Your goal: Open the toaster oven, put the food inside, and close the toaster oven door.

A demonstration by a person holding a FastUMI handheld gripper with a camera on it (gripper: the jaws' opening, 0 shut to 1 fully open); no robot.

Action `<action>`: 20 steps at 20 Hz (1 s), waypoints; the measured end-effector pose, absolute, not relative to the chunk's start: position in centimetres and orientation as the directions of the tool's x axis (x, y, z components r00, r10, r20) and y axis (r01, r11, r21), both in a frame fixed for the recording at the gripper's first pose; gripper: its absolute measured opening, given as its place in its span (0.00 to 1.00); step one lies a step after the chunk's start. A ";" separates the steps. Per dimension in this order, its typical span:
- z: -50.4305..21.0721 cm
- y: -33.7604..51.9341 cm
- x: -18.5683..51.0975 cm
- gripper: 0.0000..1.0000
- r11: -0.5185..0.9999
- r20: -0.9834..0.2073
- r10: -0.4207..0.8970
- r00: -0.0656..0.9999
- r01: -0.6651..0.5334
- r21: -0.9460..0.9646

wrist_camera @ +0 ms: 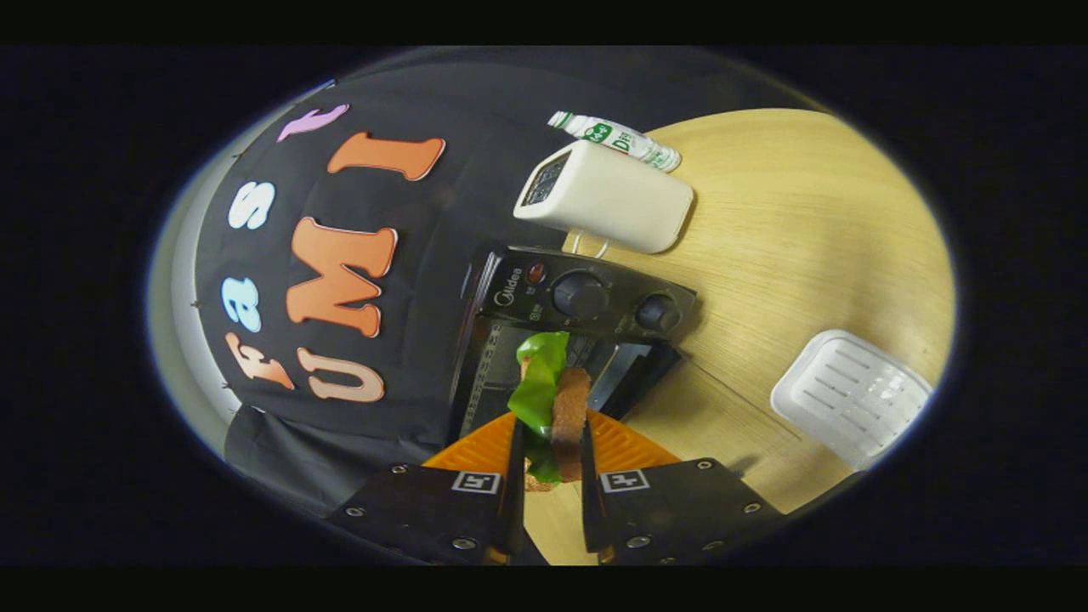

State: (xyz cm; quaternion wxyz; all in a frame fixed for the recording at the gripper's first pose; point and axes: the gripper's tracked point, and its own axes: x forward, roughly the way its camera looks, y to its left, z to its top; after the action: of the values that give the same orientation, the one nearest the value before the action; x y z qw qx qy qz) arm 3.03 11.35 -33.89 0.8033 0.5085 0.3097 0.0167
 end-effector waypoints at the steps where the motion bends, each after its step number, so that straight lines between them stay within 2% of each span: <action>1: -34.2 12.1 3.6 0.28 0.469 -0.475 0.330 0.816 0.295 0.833; 12: -37.1 18.4 9.6 0.29 0.388 -0.488 0.181 0.854 0.394 0.833; 15: -37.3 18.4 10.1 0.28 0.377 -0.514 0.104 0.852 0.444 0.813; 18: -37.7 18.7 9.9 0.34 0.379 -0.538 0.089 0.838 0.471 0.796; 20: -38.1 18.3 9.3 0.42 0.395 -0.573 0.063 0.817 0.507 0.766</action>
State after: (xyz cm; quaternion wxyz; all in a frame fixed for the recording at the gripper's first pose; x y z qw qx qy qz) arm 9.32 18.30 -38.13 0.7912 0.5317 0.2678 -0.1403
